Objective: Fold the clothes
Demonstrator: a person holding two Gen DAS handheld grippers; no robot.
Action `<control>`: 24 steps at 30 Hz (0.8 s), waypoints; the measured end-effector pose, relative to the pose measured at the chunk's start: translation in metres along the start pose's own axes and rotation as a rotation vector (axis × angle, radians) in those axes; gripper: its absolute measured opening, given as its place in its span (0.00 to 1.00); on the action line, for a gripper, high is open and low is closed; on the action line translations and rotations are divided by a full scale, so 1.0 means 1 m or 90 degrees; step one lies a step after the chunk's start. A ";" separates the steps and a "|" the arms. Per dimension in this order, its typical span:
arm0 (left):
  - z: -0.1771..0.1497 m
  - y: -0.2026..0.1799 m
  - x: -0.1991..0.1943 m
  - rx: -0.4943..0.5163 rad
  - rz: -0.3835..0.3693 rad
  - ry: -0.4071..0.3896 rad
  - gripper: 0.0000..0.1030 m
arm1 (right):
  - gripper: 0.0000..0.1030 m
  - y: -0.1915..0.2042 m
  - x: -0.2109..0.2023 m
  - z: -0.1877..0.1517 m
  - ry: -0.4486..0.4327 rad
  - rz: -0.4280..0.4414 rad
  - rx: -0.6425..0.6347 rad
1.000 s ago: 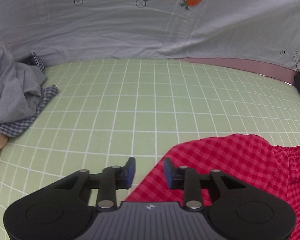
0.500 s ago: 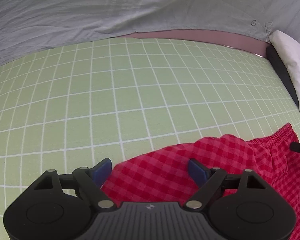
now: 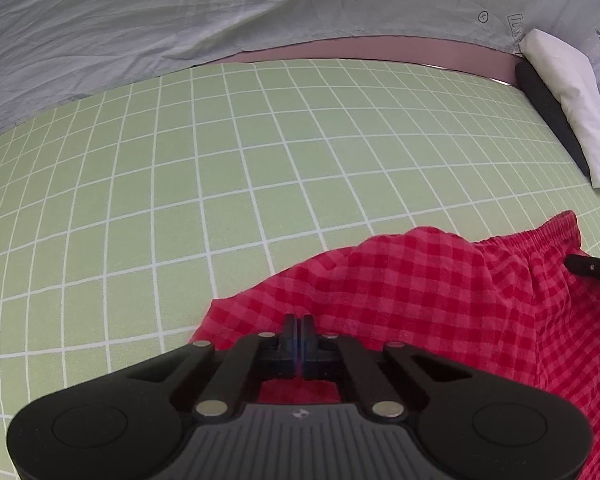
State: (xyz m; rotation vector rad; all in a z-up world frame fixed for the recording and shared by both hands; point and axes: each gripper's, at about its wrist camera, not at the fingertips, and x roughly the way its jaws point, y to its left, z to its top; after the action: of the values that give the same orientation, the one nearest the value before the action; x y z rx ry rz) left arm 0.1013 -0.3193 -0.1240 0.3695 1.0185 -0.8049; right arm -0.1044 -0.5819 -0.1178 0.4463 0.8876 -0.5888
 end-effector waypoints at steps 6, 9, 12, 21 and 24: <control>-0.009 0.000 -0.079 0.053 0.152 -0.213 0.00 | 0.01 0.008 -0.031 0.009 -0.093 0.010 -0.020; -0.010 -0.002 -0.105 0.064 0.245 -0.307 0.01 | 0.01 0.022 -0.048 0.023 -0.163 0.032 -0.038; -0.005 0.005 -0.104 0.037 0.325 -0.335 0.09 | 0.03 0.043 -0.061 0.039 -0.227 0.048 -0.068; -0.024 0.084 -0.065 -0.201 0.271 -0.113 0.68 | 0.58 0.060 -0.036 0.030 -0.141 0.010 -0.097; -0.046 0.100 -0.064 -0.231 0.284 -0.050 0.68 | 0.59 0.038 -0.033 0.008 -0.099 -0.018 -0.076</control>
State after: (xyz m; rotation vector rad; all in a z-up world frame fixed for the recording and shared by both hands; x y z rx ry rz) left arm 0.1297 -0.1973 -0.1005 0.2368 0.9398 -0.2233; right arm -0.0917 -0.5478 -0.0815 0.2762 0.7775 -0.5853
